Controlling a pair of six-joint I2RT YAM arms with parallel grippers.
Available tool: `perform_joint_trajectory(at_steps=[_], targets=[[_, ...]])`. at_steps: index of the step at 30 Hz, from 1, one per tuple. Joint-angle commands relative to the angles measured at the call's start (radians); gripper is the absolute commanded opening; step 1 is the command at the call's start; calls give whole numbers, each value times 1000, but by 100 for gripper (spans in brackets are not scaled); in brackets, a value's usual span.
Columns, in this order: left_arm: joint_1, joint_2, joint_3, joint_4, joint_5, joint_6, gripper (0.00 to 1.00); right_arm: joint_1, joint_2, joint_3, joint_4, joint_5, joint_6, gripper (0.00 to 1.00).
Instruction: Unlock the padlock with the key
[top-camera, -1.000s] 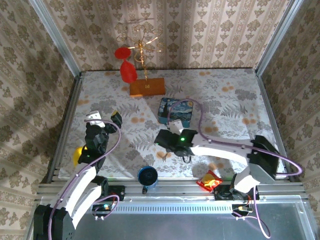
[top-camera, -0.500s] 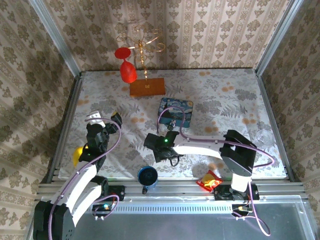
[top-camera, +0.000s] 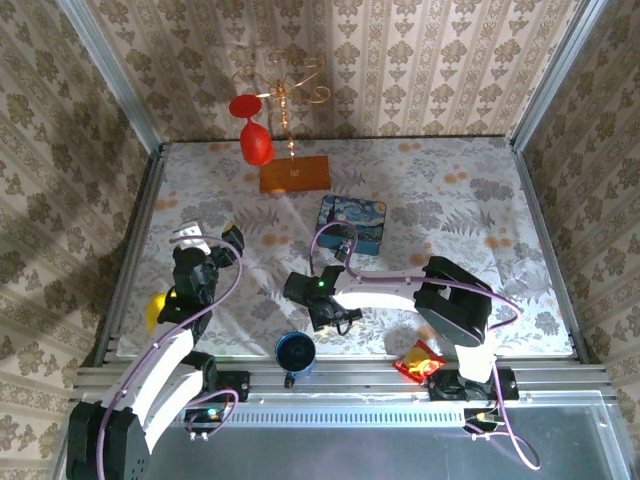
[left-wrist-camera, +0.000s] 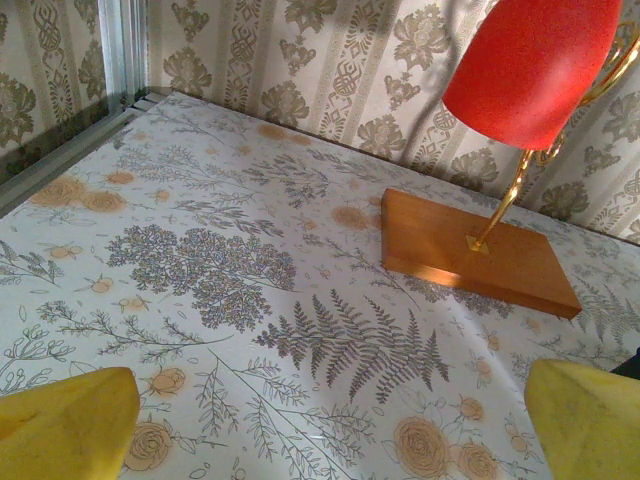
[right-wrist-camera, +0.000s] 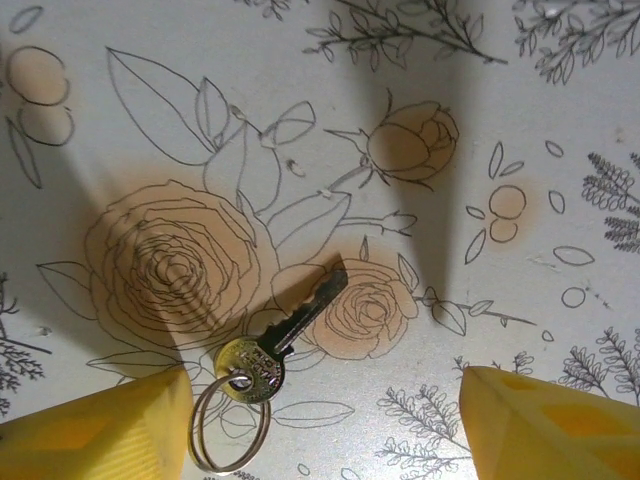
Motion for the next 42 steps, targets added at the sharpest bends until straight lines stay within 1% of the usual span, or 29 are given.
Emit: perform_joint_trajectory(at_steps=[1,4,9,14,17,21,24,26,32,36,42], targets=[[0,2,9,15,-18,-11,100,-12,-28,-61,-55,-3,43,68],[0,1,14,18,-22,-4,100,-31,-79,-128,-60,8,64,64],[2,8,15,36,-25,0,100,-95,-162,-215,-44,28,75,58],[2,15,29,31,-13,5,100,-154,-230,-269,-25,26,55,56],[2,20,44,18,-1,9,100,-194,-272,-281,-67,59,38,55],[2,25,61,17,20,15,100,-216,-343,-293,-60,60,-4,54],[2,29,73,16,32,16,100,-217,-387,-294,5,3,-67,54],[2,35,78,18,40,19,100,-218,-405,-299,66,-57,-122,54],[1,68,101,14,80,39,100,-263,-399,-313,194,-238,-259,53],[1,80,107,13,91,39,100,-295,-375,-318,226,-279,-321,53],[1,96,111,18,97,31,100,-328,-305,-303,244,-295,-353,52]])
